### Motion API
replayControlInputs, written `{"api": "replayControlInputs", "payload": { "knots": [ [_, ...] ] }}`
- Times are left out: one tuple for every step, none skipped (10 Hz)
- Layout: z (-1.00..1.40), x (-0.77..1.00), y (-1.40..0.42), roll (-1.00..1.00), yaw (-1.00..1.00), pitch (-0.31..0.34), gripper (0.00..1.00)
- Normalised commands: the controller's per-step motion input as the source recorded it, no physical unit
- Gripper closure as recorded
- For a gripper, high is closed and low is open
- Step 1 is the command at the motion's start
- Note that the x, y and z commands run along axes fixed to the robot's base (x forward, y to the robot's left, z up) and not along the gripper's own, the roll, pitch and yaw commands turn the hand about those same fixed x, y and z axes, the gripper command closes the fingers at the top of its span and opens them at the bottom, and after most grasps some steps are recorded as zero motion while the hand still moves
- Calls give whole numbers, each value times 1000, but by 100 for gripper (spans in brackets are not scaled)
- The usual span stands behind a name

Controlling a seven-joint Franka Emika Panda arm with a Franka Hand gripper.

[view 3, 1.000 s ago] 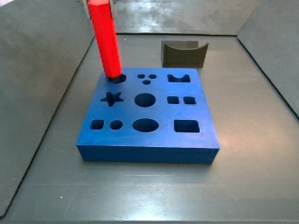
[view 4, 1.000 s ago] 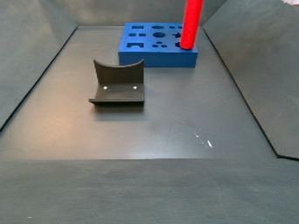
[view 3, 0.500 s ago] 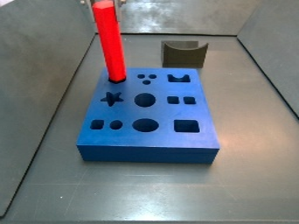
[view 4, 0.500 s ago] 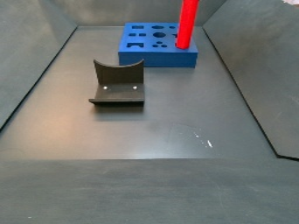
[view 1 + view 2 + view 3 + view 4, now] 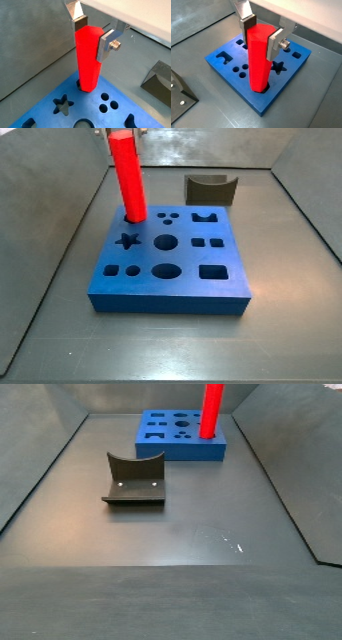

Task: Insert the hexagon object.

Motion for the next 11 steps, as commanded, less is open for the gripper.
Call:
{"api": "replayControlInputs", "payload": {
  "knots": [
    [-89,-271,-43,-133,0,-113,100],
    [-114,-223,-34,-130,0,-101,100],
    [-123,-211,-40,-127,0,-101,100],
    [-231,0,-23,-137,0,-80,100],
    [-374,117,0,-131,0,-36,100],
    [-431,177,0,-93,0,0,100],
    [-471,226,0,-93,0,0,100],
    [-429,209,-71,-67,0,0,100],
    [-334,174,-129,-60,0,0,100],
    [-257,146,-54,-59,0,0,100],
    [-143,0,0,-57,0,-54,100]
  ]
}}
